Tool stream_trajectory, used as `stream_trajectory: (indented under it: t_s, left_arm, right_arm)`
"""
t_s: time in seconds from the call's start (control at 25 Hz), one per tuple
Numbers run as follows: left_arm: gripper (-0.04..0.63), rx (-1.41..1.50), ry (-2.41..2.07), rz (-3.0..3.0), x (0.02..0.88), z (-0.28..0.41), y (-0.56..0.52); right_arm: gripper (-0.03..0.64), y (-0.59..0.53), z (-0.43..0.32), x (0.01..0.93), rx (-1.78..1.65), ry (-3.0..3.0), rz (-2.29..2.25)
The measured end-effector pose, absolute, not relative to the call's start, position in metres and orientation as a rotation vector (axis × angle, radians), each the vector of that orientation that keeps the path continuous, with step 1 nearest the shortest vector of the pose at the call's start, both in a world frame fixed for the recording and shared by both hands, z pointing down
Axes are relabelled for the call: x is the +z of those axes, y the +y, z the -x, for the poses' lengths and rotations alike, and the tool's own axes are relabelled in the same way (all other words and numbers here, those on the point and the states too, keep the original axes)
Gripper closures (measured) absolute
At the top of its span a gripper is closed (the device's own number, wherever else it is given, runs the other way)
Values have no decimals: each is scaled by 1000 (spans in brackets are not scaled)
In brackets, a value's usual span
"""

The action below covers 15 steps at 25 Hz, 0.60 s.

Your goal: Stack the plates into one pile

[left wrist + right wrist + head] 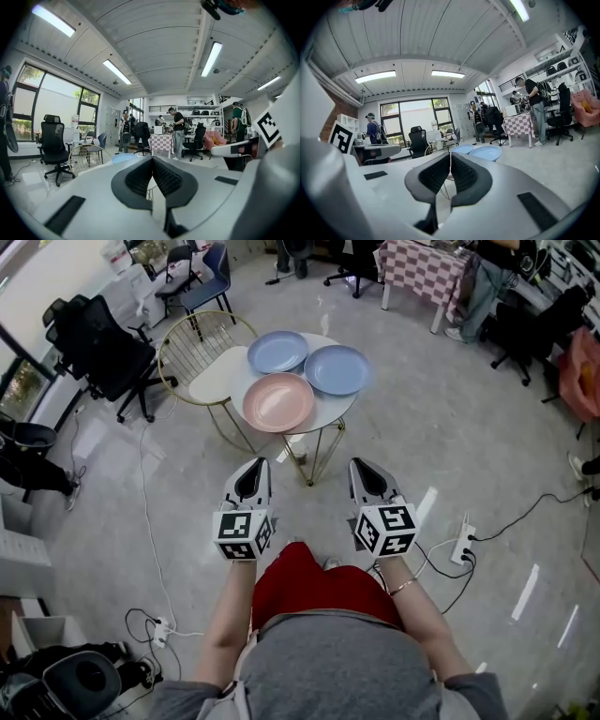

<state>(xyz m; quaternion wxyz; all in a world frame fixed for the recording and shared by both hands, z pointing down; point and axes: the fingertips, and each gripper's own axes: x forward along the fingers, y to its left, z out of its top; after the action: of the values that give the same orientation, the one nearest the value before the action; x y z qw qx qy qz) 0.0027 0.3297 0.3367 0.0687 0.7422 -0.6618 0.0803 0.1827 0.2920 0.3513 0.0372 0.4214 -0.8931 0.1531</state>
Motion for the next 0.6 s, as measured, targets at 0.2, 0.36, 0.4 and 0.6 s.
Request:
stream_trajectory:
  t_s: [0.2,0.36,0.4,0.6]
  left_arm:
    - [580,263,-2008,-2194,342,12,314]
    - [580,257,-2013,-2165,347,32,292]
    - [580,257,-2016,-2159,349,37,285]
    - [580,266,-2015,-2131,363,69,246]
  right_arm:
    - [588,275,-180,356,500,-2725,-1301]
    - [588,254,-168,358,501,-2718,-1301]
    - [588,248,-165,360,503,-2713,-1303]
    - [588,212,-140,375,523,-2673,-1304]
